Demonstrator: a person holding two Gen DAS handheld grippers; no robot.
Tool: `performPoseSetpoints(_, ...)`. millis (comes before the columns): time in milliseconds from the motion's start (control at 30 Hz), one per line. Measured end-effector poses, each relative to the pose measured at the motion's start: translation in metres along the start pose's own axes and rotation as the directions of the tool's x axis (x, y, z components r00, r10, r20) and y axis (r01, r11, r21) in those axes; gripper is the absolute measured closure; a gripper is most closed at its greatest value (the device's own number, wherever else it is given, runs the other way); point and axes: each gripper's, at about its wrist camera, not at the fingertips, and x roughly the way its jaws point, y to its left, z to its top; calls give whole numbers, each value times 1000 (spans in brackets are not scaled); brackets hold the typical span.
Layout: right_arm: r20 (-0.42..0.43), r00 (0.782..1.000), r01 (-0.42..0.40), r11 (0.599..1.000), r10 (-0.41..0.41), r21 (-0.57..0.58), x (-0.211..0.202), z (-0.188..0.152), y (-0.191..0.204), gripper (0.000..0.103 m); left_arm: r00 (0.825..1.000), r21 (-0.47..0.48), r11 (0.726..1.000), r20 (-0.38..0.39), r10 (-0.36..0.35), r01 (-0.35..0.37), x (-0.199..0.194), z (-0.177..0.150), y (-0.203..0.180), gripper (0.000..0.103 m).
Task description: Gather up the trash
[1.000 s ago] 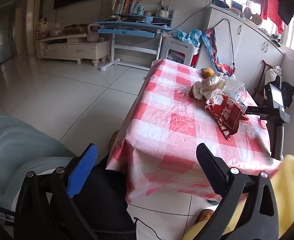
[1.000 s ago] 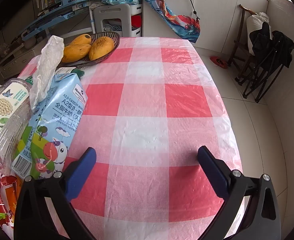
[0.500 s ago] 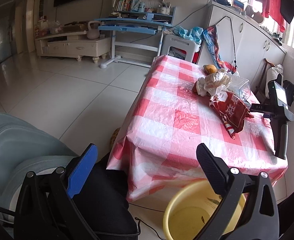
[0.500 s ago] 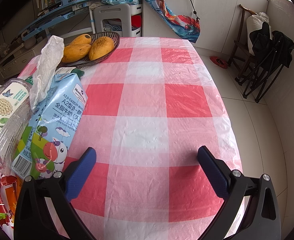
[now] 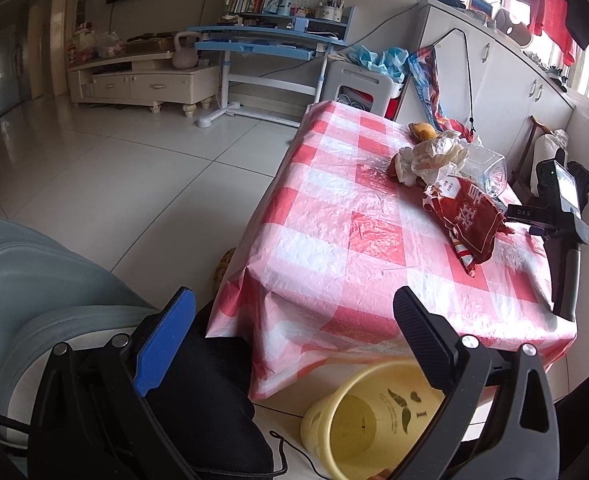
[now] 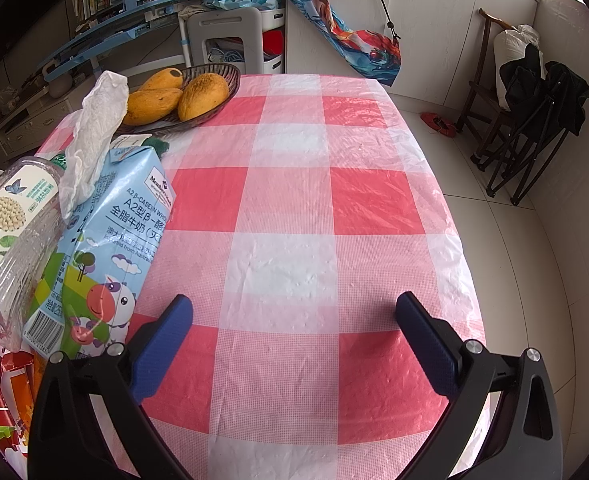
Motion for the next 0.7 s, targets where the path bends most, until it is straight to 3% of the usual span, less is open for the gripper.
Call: performPoseSetpoints(700, 1, 1000, 0, 1000, 0, 1, 0, 0, 0, 6, 1000, 58, 998, -15, 26, -25, -9, -3, -19, 7)
